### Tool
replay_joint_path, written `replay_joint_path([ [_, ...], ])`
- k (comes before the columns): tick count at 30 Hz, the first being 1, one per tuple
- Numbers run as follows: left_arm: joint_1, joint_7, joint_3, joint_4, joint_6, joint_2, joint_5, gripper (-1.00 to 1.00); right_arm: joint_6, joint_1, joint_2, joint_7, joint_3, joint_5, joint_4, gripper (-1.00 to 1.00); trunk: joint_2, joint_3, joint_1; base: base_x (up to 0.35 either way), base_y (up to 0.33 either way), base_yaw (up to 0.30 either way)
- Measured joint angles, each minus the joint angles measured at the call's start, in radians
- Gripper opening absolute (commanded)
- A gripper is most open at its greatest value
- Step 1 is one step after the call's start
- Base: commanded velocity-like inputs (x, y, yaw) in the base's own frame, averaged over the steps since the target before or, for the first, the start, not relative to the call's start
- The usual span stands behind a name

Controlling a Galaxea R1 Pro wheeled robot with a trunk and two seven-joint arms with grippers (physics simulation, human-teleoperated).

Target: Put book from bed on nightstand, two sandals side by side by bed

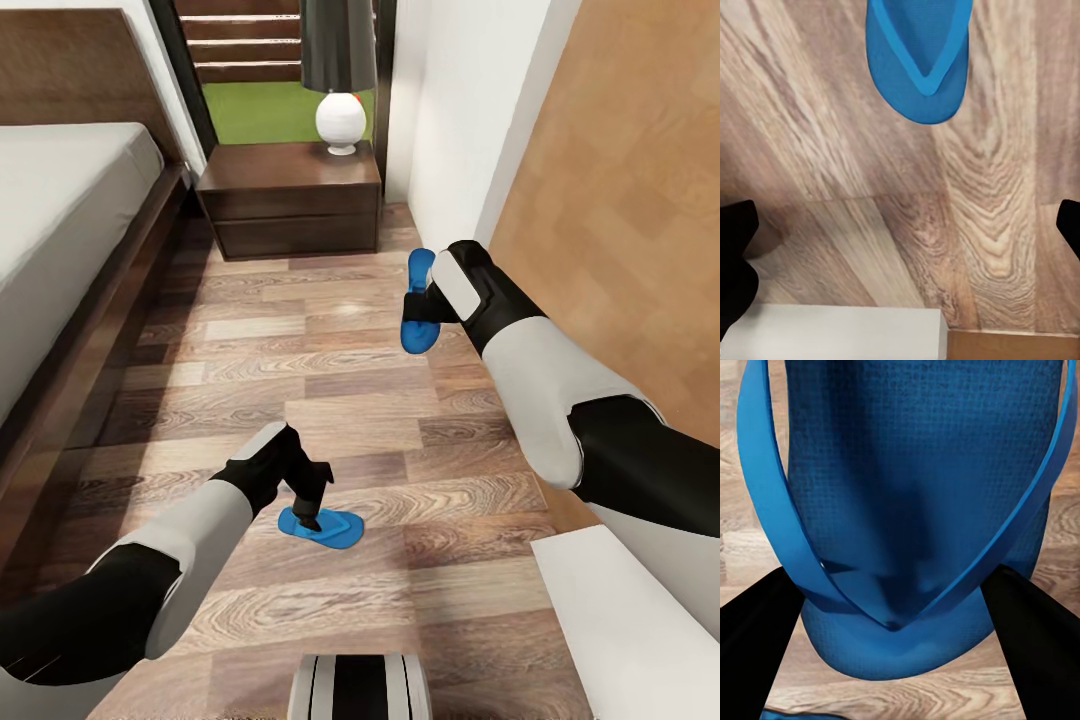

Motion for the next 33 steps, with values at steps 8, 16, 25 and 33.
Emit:
replay_joint_path([
  [8,0.000,0.000,0.000,0.000,0.000,-0.001,-0.001,1.00,0.000,0.000,0.000,0.000,0.000,0.000,0.000,-1.00,-0.002,-0.031,0.004,0.000,0.000,0.000],
  [16,0.000,0.000,0.000,0.000,0.003,-0.001,-0.001,1.00,0.000,0.000,0.000,0.000,-0.001,0.000,0.000,-1.00,-0.003,-0.043,0.005,0.000,0.000,0.000],
  [25,0.000,-0.001,0.000,0.000,0.006,-0.001,-0.001,1.00,0.000,0.000,0.000,0.001,-0.001,0.000,0.000,-1.00,-0.003,-0.043,0.005,0.000,0.000,0.000],
  [33,0.000,-0.001,-0.001,0.000,0.007,-0.001,0.000,1.00,0.000,0.000,0.000,0.003,-0.002,0.000,0.000,-1.00,-0.003,-0.050,0.006,0.000,0.000,0.000],
])
